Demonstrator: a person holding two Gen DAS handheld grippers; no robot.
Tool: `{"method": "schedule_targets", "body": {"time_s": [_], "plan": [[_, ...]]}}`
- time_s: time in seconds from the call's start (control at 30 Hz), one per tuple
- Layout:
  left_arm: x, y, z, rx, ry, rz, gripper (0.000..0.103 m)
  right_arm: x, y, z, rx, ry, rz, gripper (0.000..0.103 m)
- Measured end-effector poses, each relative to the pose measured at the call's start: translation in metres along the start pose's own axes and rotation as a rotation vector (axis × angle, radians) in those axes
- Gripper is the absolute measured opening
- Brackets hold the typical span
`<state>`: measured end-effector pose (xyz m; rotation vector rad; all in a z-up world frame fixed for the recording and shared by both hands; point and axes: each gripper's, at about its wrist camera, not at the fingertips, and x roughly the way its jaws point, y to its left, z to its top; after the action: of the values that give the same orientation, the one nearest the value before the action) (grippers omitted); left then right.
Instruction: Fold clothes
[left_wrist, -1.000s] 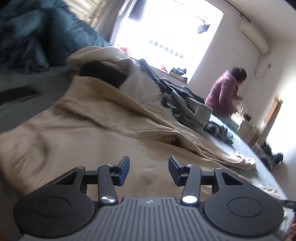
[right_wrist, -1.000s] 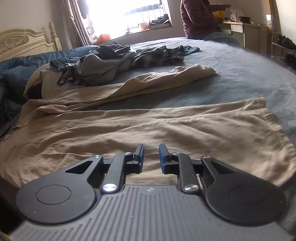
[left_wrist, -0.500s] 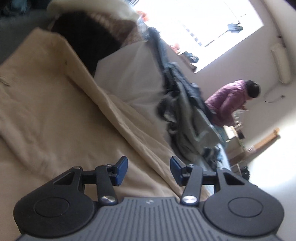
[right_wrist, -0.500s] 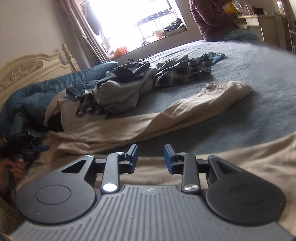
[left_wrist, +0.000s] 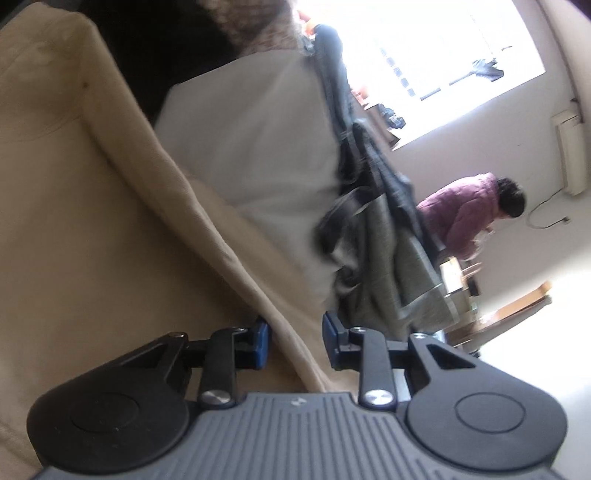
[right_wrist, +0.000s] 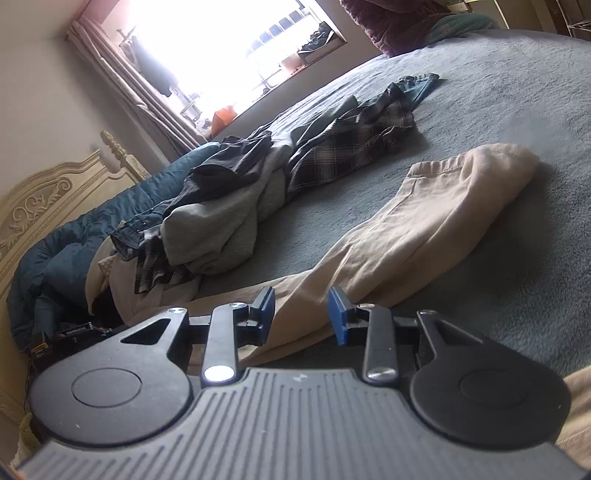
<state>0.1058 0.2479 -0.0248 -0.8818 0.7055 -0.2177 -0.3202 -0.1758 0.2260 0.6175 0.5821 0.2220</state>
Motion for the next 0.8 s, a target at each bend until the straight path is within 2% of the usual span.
{"method": "schedule_targets", "body": {"time_s": [0.13,0.2,0.33,0.43,0.5,0.6,0.7,0.8], "plan": [[0.01,0.001,0.005,-0.044,0.0,-0.044,0.031,-0.002,-0.013,0.012,0.033,-0.05,-0.047,0.031],[0.012,0.003,0.004,-0.076,0.014,-0.056,0.035,-0.005,-0.02,0.02,0.046,-0.081,-0.073,0.031],[0.013,-0.002,0.0,-0.057,0.001,-0.052,0.036,0.0,-0.028,0.041,-0.004,-0.094,-0.127,0.031],[0.007,-0.003,0.0,-0.08,-0.01,-0.075,0.036,0.018,-0.027,0.058,-0.078,-0.024,-0.184,0.035],[0.005,-0.004,0.002,-0.078,-0.017,-0.085,0.036,0.029,-0.025,0.061,-0.079,0.038,-0.175,0.04],[0.004,-0.007,0.004,-0.07,-0.028,-0.096,0.036,0.036,-0.026,0.054,0.03,0.115,-0.073,0.041],[0.011,-0.01,0.008,-0.064,-0.035,-0.106,0.036,0.046,-0.027,0.044,0.109,0.172,-0.033,0.041],[0.013,-0.01,0.01,-0.051,-0.034,-0.098,0.033,0.056,-0.022,0.042,0.117,0.19,-0.05,0.041]]}}
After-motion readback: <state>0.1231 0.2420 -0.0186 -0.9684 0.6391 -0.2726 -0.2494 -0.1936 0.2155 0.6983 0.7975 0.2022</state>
